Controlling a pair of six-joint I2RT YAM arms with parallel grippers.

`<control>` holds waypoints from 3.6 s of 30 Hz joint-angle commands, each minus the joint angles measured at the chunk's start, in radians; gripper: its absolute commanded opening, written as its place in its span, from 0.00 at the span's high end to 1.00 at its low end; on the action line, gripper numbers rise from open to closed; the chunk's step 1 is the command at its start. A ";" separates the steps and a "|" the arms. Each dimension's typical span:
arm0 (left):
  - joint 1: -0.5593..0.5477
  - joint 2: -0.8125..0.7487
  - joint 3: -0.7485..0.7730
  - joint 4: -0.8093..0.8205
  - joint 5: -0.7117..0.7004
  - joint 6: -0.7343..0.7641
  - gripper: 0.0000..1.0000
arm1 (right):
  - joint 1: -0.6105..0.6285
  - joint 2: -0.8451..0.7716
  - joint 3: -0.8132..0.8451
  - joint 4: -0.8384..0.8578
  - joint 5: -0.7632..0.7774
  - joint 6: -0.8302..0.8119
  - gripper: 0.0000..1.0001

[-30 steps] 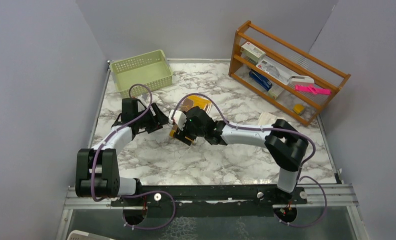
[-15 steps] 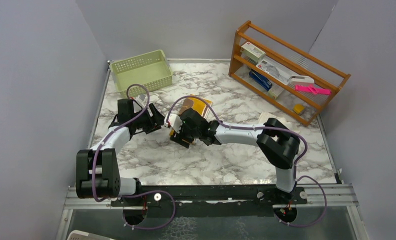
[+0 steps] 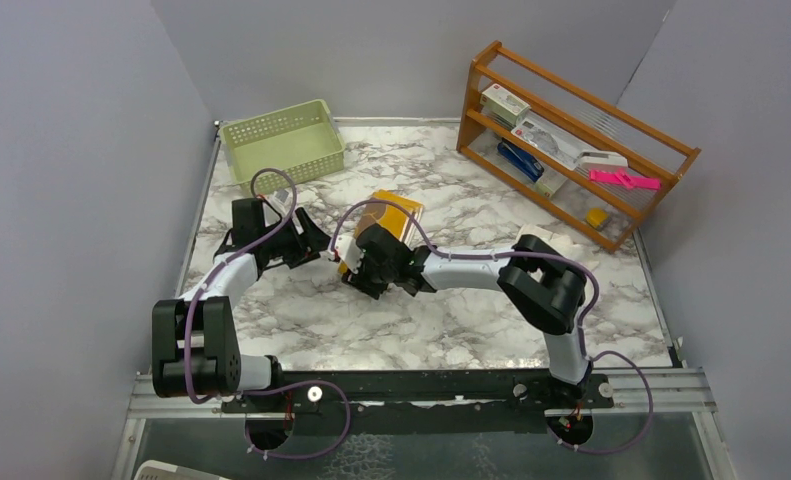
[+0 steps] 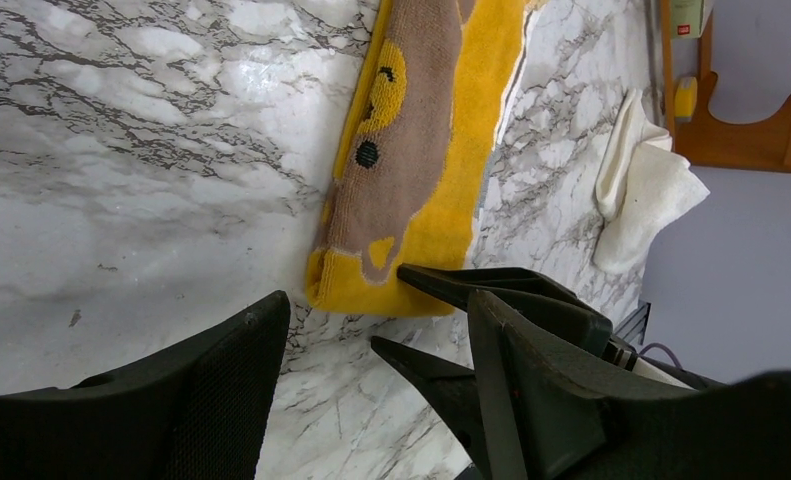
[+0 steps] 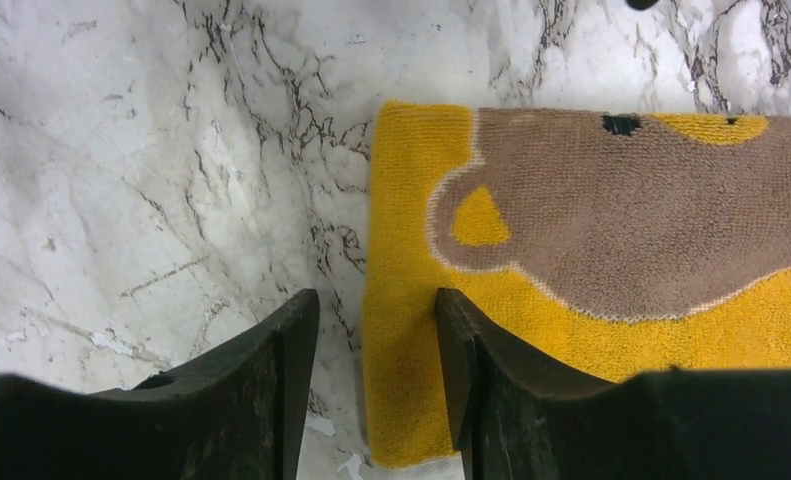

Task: Roll the towels
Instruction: Roll the towel at the center of the board.

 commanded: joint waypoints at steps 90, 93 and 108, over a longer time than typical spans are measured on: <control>-0.240 0.305 -0.096 0.400 -0.152 -0.171 0.72 | -0.389 0.207 0.136 -0.014 -0.887 0.526 0.53; -0.240 0.305 -0.116 0.398 -0.164 -0.164 0.72 | -0.388 0.125 0.094 -0.024 -0.802 0.467 0.49; -0.246 0.327 -0.116 0.398 -0.138 -0.158 0.72 | -0.209 -0.326 -0.217 0.150 -0.171 0.099 0.37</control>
